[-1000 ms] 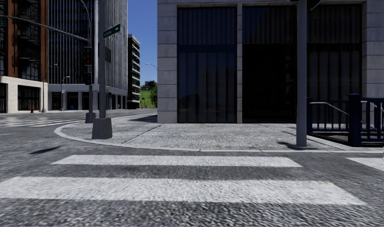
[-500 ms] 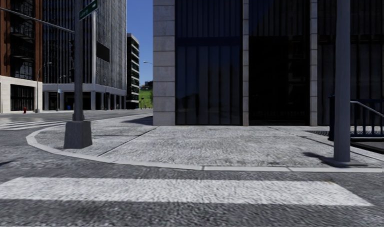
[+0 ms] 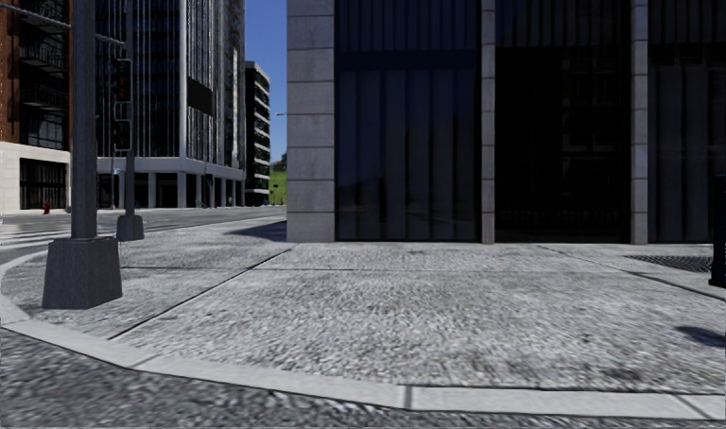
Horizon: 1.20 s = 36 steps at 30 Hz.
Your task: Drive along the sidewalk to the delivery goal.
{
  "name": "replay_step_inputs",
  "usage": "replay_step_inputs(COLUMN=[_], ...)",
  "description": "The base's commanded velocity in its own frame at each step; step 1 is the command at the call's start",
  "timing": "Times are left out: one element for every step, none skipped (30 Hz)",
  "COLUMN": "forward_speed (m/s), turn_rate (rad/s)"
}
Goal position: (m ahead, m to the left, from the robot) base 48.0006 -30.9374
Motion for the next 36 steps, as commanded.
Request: replay_step_inputs(forward_speed=[2.00, 2.00, 1.94, 1.83, 1.83, 1.80, 1.74, 1.69, 1.68, 1.68, 1.68, 1.67, 1.67, 1.65, 1.65, 1.61, 1.58, 1.57, 1.57, 1.57, 1.57, 1.57, 1.57, 1.57, 1.57, 1.57, 1.57, 1.57, 1.57, 1.57, 1.57, 1.57, 1.57, 1.57, 1.57, 1.57], turn_rate=[0.30, 0.34, 0.35, 0.36, 0.36, 0.37, 0.39, 0.43, 0.44, 0.44, 0.45, 0.45, 0.45, 0.45, 0.45, 0.45, 0.45, 0.45, 0.45, 0.45, 0.45, 0.45, 0.45, 0.43, 0.43, 0.35, 0.28, 0.21, 0.18, 0.18, 0.18, 0.13, 0.09, 0.08, 0.08, 0.08])
